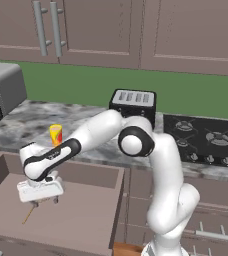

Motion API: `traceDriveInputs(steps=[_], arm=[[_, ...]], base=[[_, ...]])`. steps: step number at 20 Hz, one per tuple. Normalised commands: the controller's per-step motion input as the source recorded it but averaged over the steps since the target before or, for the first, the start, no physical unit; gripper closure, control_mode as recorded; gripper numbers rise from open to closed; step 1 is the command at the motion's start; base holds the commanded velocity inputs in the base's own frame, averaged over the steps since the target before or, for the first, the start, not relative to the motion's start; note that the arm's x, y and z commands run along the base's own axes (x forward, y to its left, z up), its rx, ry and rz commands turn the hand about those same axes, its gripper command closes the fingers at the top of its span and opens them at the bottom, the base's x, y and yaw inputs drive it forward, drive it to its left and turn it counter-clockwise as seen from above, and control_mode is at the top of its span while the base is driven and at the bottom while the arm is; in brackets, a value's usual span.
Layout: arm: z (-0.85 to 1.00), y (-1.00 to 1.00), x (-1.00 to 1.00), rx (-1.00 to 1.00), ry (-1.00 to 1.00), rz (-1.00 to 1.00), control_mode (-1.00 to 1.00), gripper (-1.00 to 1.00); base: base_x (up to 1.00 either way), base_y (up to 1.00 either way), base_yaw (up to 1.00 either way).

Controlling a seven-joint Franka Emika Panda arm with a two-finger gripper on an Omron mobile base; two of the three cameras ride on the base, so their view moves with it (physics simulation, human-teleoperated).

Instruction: Pick up the straw from the left drawer and put it inside the smoothie cup.

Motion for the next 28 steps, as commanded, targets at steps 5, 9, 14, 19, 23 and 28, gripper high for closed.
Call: traceDriveInputs(steps=[5, 9, 14, 19, 23, 28], arm=[[-0.21, 0.00, 0.24, 0.00, -0.02, -0.18, -1.00, -1.00], [-0.20, 0.00, 0.36, 0.00, -0.01, -0.15, -1.00, -1.00], [-0.26, 0.00, 0.41, -0.02, -0.06, -0.03, -1.00, -1.00], [-0.24, 0.03, 0.25, -0.03, -0.08, 0.00, -1.00, -1.00], [-0.19, 0.10, 0.16, -0.05, -0.10, 0.00, -1.00, -1.00], [-0.13, 0.17, 0.18, -0.01, -0.05, 0.00, -1.00, -1.00]], base=[[0.00, 0.00, 0.00], [0.00, 0.00, 0.00], [0.00, 0.00, 0.00], [0.00, 0.00, 0.00], [0.00, 0.00, 0.00], [0.00, 0.00, 0.00]])
